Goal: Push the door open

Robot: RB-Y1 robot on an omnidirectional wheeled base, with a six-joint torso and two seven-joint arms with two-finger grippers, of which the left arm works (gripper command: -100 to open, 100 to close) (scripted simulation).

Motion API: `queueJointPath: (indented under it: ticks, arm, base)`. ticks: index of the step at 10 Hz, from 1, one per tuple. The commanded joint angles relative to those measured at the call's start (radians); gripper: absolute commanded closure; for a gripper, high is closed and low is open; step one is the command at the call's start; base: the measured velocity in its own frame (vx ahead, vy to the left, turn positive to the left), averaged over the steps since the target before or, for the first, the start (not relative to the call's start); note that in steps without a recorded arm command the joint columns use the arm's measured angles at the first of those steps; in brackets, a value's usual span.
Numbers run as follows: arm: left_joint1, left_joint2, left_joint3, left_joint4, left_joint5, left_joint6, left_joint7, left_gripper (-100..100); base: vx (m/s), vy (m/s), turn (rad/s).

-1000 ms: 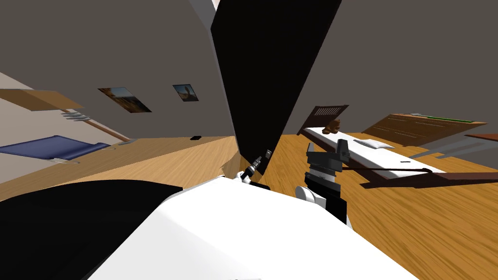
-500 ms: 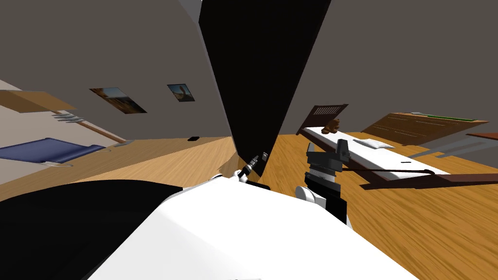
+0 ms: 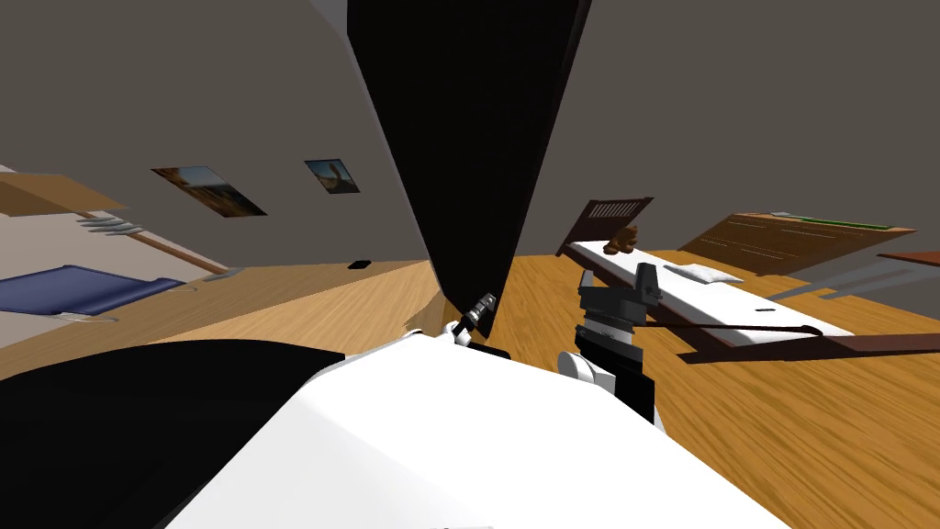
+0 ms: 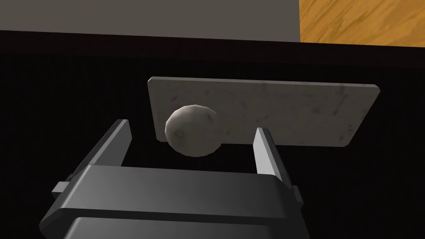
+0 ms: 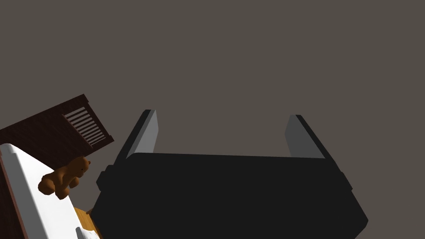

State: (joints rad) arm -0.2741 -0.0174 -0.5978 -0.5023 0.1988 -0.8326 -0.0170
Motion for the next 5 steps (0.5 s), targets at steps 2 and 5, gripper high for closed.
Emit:
queueJointPath:
  ticks: [2, 5]
  arm:
    - [-0.001, 0.001, 0.0, 0.003, 0.0, 0.0, 0.0, 100]
    - [-0.001, 0.001, 0.0, 0.003, 0.0, 0.0, 0.0, 100]
  base:
    - [-0.015, 0.01, -0.018]
    - [-0.011, 0.009, 0.0]
